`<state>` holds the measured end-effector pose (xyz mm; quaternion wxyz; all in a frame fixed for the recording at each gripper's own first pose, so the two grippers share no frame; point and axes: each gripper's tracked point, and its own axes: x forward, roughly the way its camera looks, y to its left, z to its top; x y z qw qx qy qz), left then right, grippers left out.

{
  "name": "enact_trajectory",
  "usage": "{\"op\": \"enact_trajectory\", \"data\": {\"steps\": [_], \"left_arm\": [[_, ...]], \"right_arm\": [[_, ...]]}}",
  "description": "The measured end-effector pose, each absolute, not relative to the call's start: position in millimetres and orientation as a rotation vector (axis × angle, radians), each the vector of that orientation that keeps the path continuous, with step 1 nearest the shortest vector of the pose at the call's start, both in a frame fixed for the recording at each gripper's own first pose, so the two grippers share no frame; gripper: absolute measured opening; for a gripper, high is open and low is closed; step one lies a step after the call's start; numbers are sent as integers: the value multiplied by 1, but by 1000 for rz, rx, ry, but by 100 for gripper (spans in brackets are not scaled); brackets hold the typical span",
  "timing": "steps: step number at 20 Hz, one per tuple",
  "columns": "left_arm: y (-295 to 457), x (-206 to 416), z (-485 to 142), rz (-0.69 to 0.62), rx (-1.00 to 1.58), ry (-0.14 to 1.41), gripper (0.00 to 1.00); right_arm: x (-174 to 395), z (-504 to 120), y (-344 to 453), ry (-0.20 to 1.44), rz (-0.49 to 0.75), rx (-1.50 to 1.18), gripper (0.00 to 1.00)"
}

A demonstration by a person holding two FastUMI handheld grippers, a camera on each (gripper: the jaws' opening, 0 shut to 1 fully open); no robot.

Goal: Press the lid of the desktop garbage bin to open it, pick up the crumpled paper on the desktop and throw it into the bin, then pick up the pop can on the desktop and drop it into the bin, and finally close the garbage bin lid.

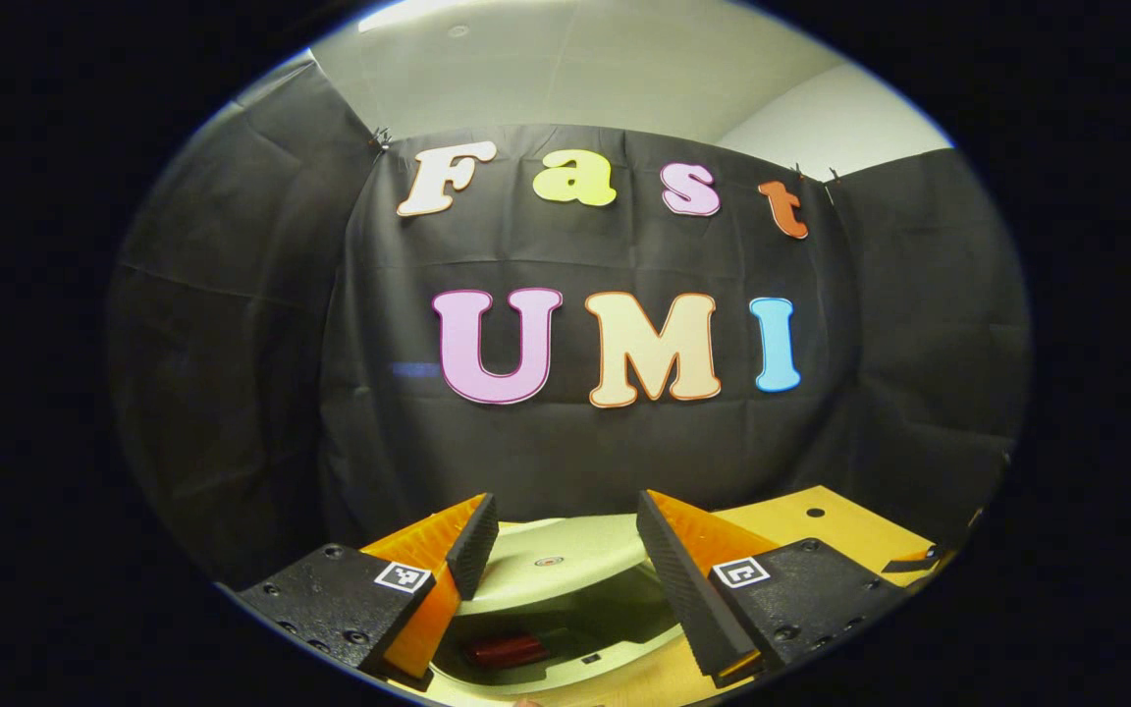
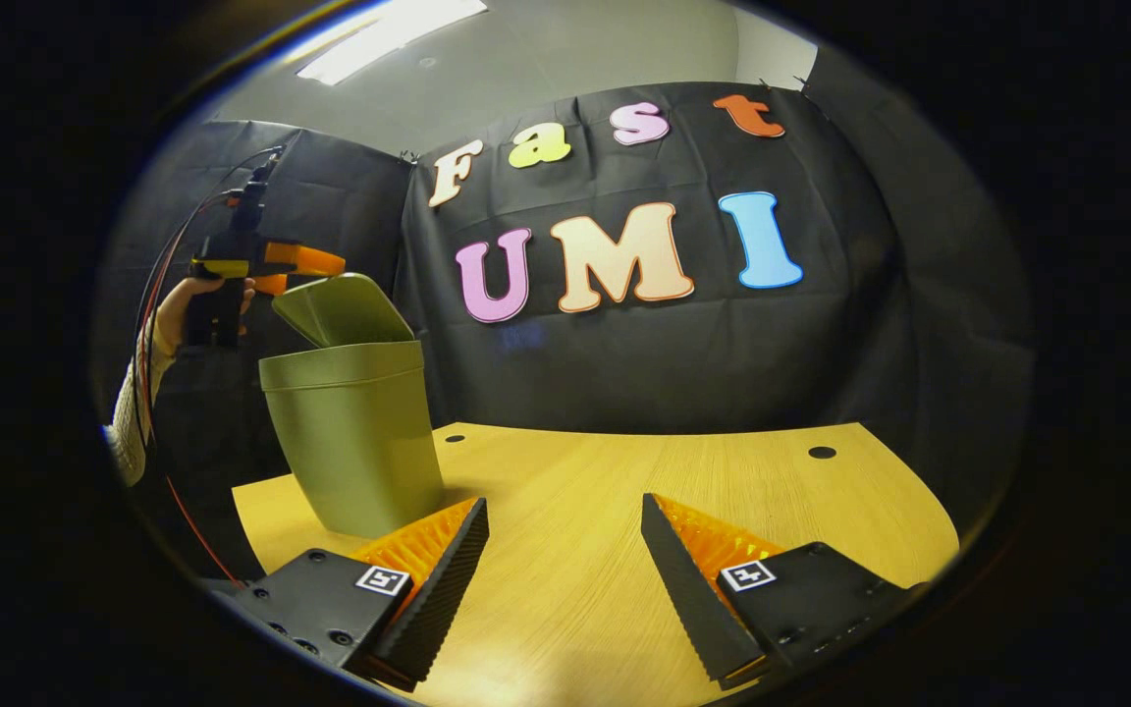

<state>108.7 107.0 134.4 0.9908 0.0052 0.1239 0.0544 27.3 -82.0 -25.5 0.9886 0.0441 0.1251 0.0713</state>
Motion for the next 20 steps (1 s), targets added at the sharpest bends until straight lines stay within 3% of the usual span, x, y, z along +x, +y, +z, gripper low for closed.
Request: {"op": "enact_trajectory", "data": {"steps": [6, 7, 9, 10, 12, 20], "left_arm": [[102, 90, 98, 115, 24, 253, 89], [101, 89, 93, 113, 30, 256, 94], [98, 84, 84, 101, 43, 270, 89], [97, 83, 79, 100, 44, 275, 93], [95, 81, 73, 96, 44, 286, 89], [95, 77, 70, 109, 61, 262, 90]], "right_arm": [[29, -24, -86, 242, 135, 95, 99], [29, -24, -86, 243, 135, 95, 99], [28, -24, -84, 239, 136, 94, 99], [29, -23, -85, 238, 135, 93, 99], [29, -23, -86, 239, 133, 93, 99], [26, -19, -87, 228, 131, 105, 98]]}}
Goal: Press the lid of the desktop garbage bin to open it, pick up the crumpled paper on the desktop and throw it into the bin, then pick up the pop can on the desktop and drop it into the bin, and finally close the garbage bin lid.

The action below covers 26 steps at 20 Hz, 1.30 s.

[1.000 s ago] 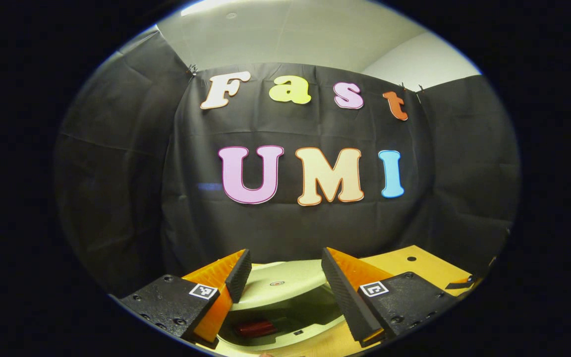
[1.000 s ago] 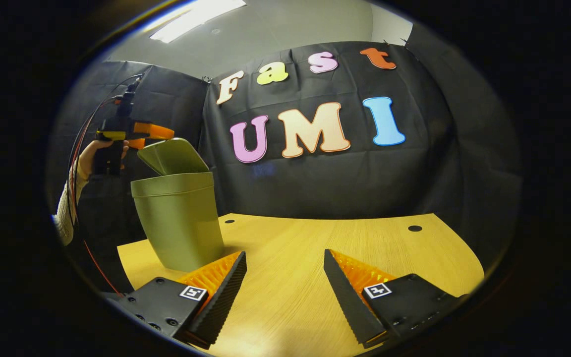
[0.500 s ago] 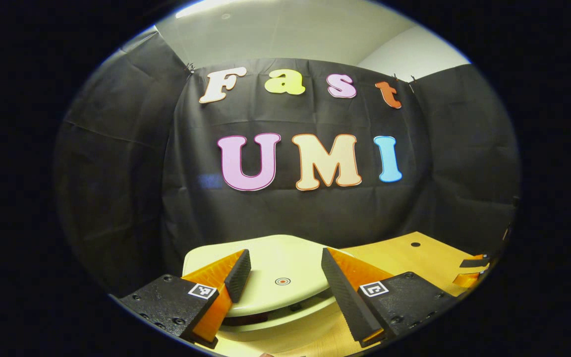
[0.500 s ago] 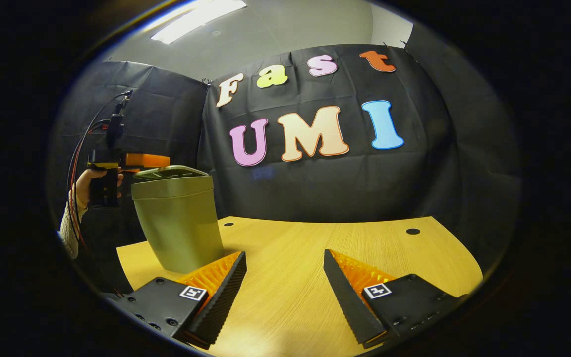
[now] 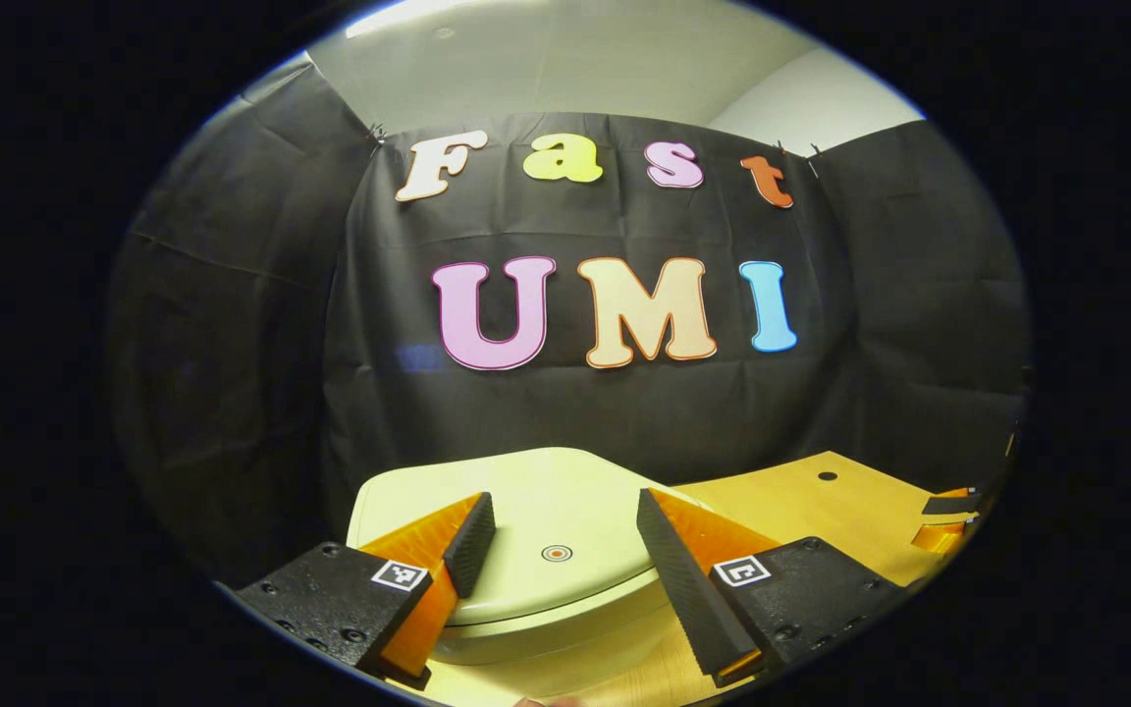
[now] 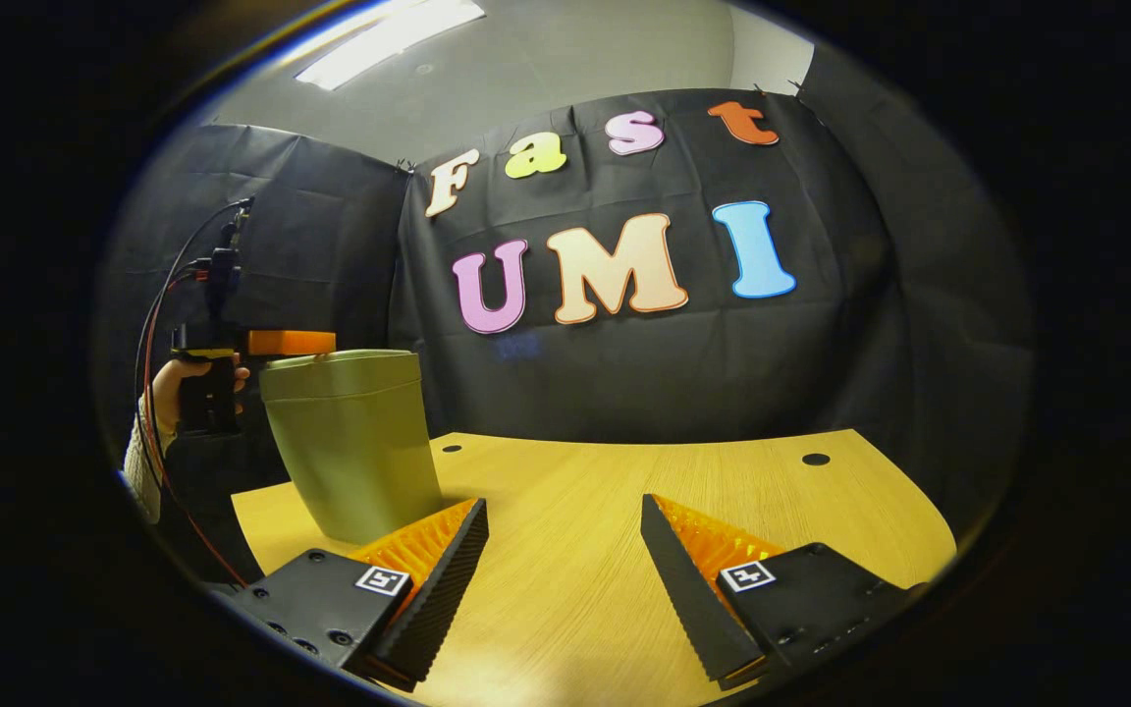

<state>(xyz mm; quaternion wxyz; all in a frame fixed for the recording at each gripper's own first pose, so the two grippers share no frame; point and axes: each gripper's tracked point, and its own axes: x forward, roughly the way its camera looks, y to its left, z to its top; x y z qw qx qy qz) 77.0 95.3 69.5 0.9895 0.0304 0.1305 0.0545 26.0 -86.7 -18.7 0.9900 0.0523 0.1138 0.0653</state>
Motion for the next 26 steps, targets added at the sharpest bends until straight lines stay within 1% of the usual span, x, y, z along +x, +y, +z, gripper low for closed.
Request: {"op": "enact_trajectory", "data": {"steps": [2, 3, 4, 5, 13, 20, 24, 25, 26], "left_arm": [[96, 75, 71, 109, 68, 240, 91], [96, 75, 72, 107, 67, 234, 94], [96, 75, 71, 109, 58, 229, 92], [97, 75, 70, 111, 49, 229, 94], [96, 73, 68, 108, 60, 235, 93], [96, 72, 70, 126, 93, 188, 95], [96, 71, 66, 141, 100, 192, 96], [94, 70, 67, 136, 100, 193, 94], [93, 70, 67, 131, 93, 197, 96]], "right_arm": [[26, -19, -86, 229, 132, 102, 98], [26, -20, -86, 231, 131, 101, 98], [26, -21, -86, 235, 131, 100, 99], [25, -22, -85, 238, 131, 100, 99], [26, -25, -81, 248, 139, 97, 99], [27, -28, -75, 260, 150, 91, 99], [26, -27, -72, 261, 160, 87, 99], [25, -27, -71, 258, 160, 86, 99], [25, -26, -71, 257, 162, 86, 99]]}}
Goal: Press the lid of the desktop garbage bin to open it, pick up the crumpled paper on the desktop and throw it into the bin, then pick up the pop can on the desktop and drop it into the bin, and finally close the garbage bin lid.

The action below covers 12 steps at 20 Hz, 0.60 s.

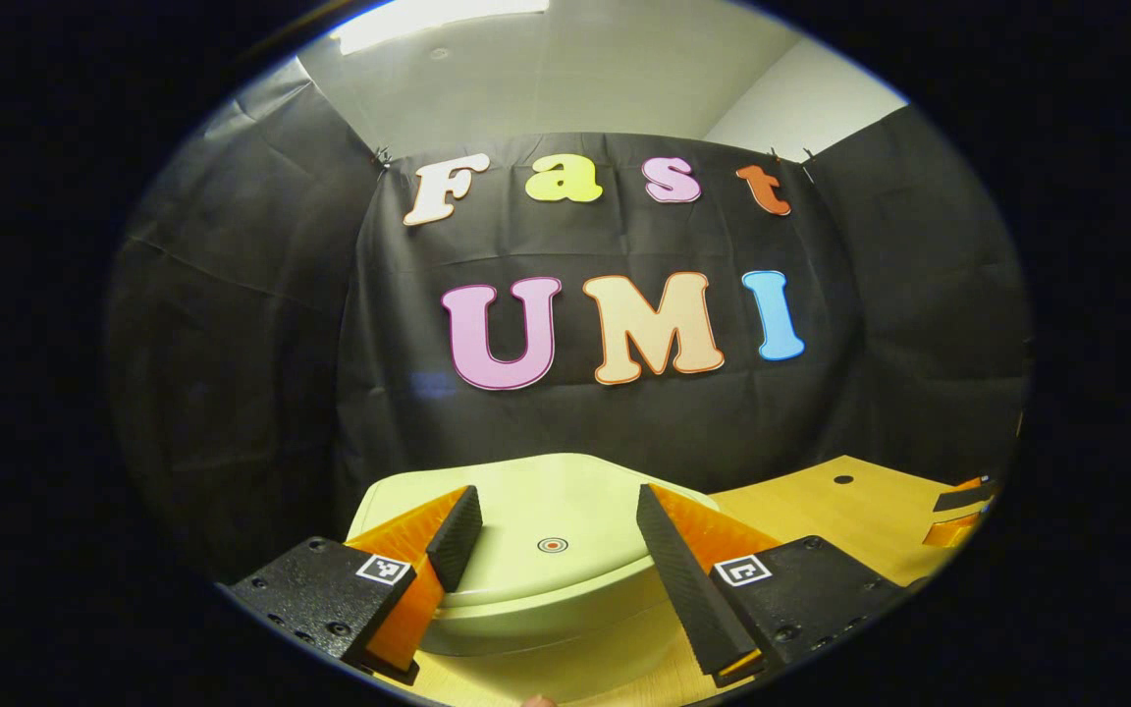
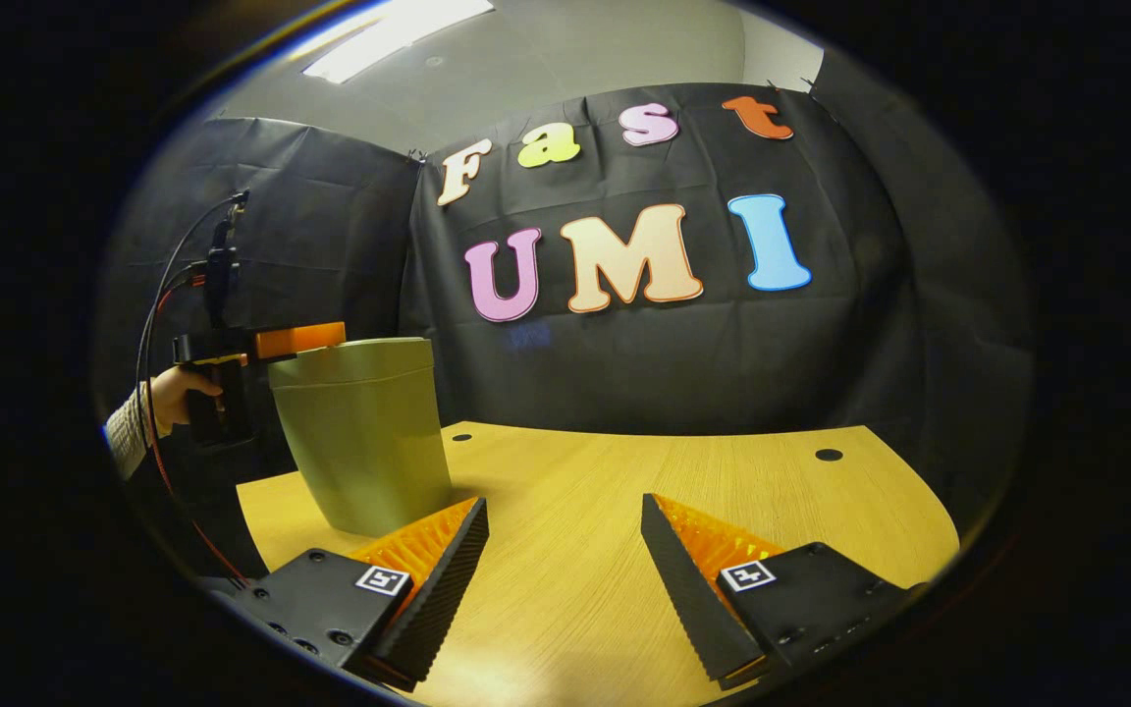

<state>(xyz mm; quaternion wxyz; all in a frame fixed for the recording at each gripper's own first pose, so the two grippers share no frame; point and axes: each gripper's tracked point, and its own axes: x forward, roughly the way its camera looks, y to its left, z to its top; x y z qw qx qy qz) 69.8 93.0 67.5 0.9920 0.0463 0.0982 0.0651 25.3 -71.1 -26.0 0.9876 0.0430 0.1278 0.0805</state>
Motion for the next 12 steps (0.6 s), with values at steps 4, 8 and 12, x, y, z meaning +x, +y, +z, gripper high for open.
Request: {"op": "enact_trajectory", "data": {"steps": [4, 8, 12], "left_arm": [[91, 69, 67, 110, 76, 215, 96], [92, 69, 71, 115, 68, 220, 96], [91, 73, 75, 107, 54, 227, 93]], "right_arm": [[24, -23, -71, 250, 165, 87, 99], [21, -17, -70, 235, 168, 89, 99], [22, -19, -70, 237, 167, 84, 99]]}}
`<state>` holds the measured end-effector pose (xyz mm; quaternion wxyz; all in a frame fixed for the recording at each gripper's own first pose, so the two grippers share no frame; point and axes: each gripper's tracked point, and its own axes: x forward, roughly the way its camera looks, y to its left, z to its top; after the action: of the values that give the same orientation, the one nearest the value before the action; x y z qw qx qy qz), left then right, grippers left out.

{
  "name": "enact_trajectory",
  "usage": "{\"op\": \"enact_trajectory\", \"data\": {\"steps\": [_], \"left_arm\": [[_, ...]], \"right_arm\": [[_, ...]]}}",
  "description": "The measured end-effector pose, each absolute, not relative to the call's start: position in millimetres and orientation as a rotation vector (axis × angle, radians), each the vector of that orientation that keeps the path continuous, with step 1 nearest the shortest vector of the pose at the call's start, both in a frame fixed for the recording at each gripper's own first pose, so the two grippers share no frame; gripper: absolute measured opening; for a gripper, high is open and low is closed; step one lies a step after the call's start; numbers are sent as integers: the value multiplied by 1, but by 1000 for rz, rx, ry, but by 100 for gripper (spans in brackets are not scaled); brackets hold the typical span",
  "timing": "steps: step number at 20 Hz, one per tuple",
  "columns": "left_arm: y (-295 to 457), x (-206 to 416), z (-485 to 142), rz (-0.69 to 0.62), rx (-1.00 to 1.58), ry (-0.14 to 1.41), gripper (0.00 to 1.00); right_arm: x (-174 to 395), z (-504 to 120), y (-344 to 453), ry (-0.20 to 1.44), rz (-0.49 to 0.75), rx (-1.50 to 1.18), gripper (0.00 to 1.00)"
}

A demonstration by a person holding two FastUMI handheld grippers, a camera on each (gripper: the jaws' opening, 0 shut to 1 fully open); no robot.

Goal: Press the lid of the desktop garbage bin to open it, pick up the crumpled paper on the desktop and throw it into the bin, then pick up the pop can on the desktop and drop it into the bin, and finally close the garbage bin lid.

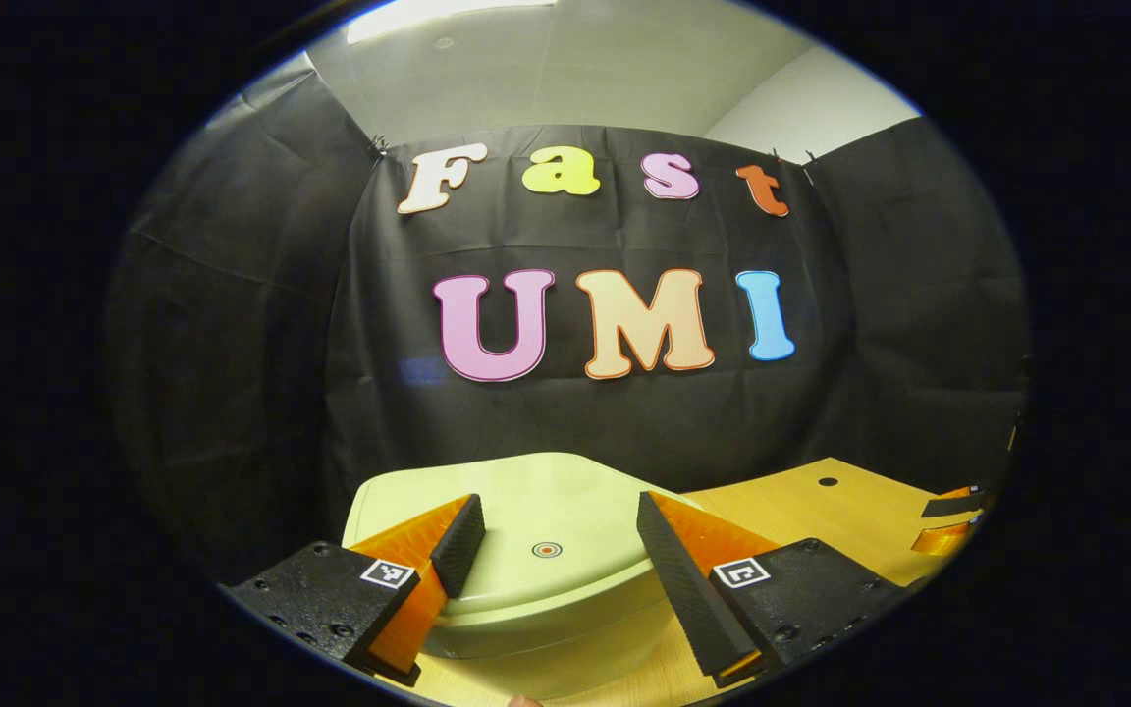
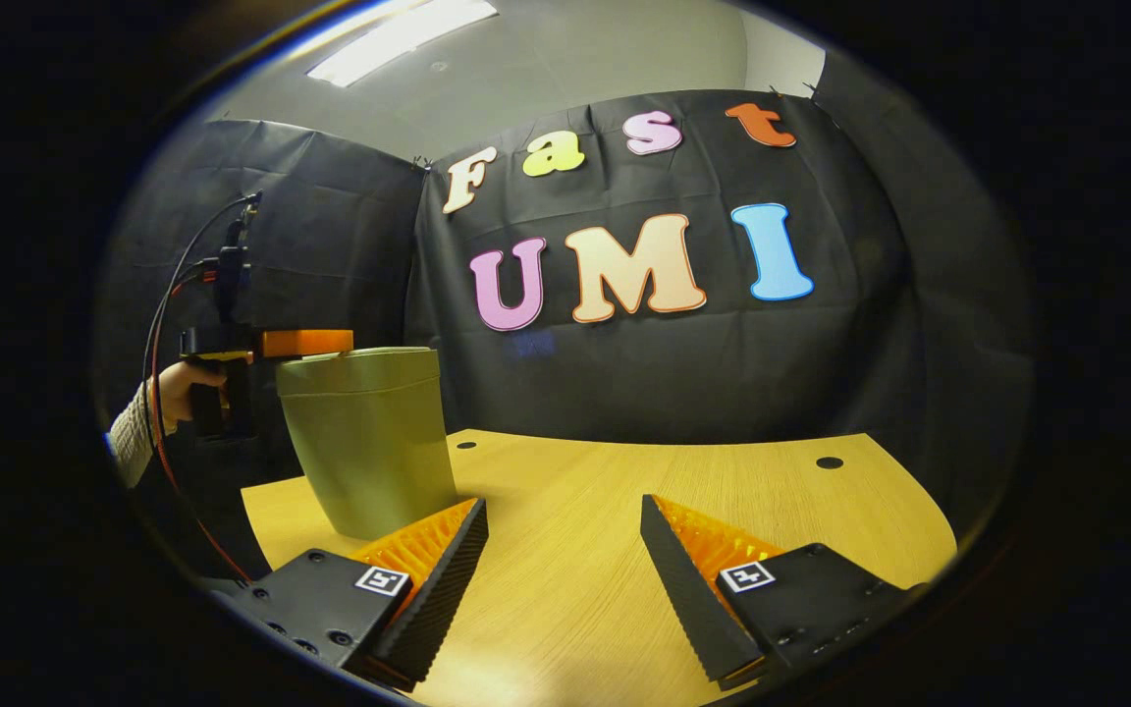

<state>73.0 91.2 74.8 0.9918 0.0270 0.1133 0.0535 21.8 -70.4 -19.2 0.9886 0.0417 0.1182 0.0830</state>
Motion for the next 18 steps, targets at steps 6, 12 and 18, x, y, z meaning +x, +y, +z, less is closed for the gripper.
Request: {"op": "enact_trajectory", "data": {"steps": [6, 12, 18], "left_arm": [[94, 77, 90, 110, 48, 200, 93], [60, 59, 127, 44, 29, 80, 94], [4, 24, 106, -91, 5, 20, 93]], "right_arm": [[22, -22, -70, 245, 165, 77, 99], [27, -28, -72, 258, 146, 75, 99], [32, -35, -61, 271, 143, 50, 99]]}}
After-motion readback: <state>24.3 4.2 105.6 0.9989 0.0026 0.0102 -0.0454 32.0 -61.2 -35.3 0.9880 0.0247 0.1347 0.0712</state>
